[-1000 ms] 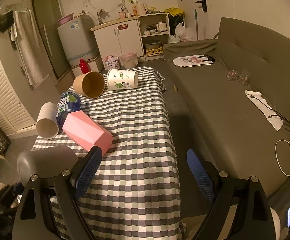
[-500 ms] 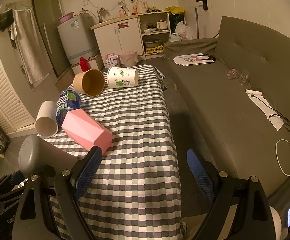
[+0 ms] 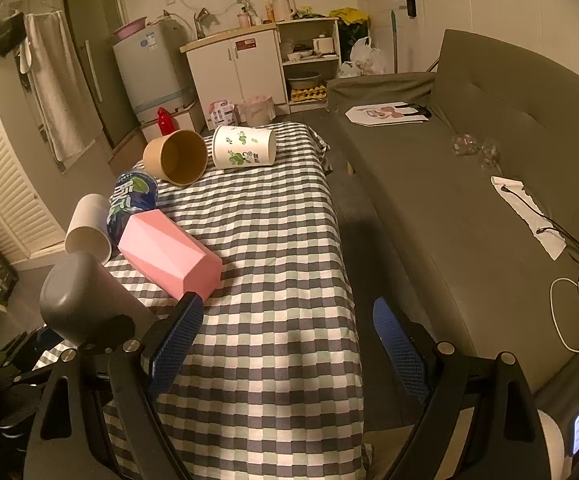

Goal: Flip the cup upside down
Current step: 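Rotate the grey cup with the left gripper so its base faces up, then lower the grey cup rim-down onto the tablecloth and open the left gripper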

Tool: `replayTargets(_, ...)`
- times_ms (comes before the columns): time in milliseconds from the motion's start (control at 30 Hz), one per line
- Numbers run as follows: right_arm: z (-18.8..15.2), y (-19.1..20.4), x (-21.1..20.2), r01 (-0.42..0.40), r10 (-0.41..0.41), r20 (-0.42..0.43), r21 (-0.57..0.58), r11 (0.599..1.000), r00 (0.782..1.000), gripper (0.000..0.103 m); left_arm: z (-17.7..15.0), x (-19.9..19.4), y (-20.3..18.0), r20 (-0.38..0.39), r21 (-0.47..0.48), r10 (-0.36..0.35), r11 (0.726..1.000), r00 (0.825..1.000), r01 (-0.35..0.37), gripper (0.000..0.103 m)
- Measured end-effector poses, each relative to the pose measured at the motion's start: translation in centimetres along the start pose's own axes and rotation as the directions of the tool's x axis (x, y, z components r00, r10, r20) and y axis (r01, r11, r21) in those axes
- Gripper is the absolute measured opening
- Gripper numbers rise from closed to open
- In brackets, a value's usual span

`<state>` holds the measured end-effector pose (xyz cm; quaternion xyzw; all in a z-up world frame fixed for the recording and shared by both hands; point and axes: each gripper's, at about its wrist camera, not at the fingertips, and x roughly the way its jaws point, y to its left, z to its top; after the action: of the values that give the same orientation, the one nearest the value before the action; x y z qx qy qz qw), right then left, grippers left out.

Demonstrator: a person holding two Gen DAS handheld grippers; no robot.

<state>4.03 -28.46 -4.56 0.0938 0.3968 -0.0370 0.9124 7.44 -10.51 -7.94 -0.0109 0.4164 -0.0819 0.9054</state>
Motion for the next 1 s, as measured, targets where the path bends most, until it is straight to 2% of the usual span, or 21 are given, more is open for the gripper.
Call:
replayTargets(233, 0.0, 0.1, 0.6, 0.004, -0.004, -0.016, -0.002, 1.000, 1.000, 0.087, -0.4, 1.2, -0.3, 0.032, 0.062, -0.003, 0.998, 0.999, 0.001, 0.079)
replayTargets(267, 0.0, 0.1, 0.7, 0.005, -0.005, -0.019, -0.004, 1.000, 1.000, 0.087, -0.4, 1.4, -0.3, 0.034, 0.065, -0.005, 0.998, 0.999, 0.003, 0.079)
replayTargets(300, 0.0, 0.1, 0.8, 0.005, -0.005, -0.021, -0.004, 1.000, 1.000, 0.087, -0.4, 1.5, -0.2, 0.039, 0.064, 0.002, 0.998, 0.999, -0.004, 0.073)
replayTargets(600, 0.1, 0.4, 1.4, 0.014, -0.015, -0.032, -0.018, 1.000, 0.999, 0.087, 0.0, 1.9, 0.1, 0.068, 0.055, -0.015, 0.998, 0.998, 0.011, 0.073)
replayTargets(700, 0.2, 0.5, 1.6, 0.020, -0.021, -0.031, -0.022, 1.000, 0.999, 0.087, -0.1, 1.8, 0.1, 0.064, 0.067, -0.017, 0.998, 0.998, 0.013, 0.075)
replayTargets(800, 0.3, 0.5, 1.2, 0.021, -0.021, -0.017, -0.026, 0.999, 1.000, 0.087, -0.1, 1.7, 0.3, 0.047, 0.055, 0.005, 0.998, 0.999, -0.008, 0.084)
replayTargets(1000, 0.2, 0.9, -0.6, 0.019, -0.018, 0.032, -0.039, 0.999, 0.999, 0.087, -0.6, -0.6, 0.3, 0.073, 0.085, 0.021, 0.996, 0.997, -0.027, 0.084)
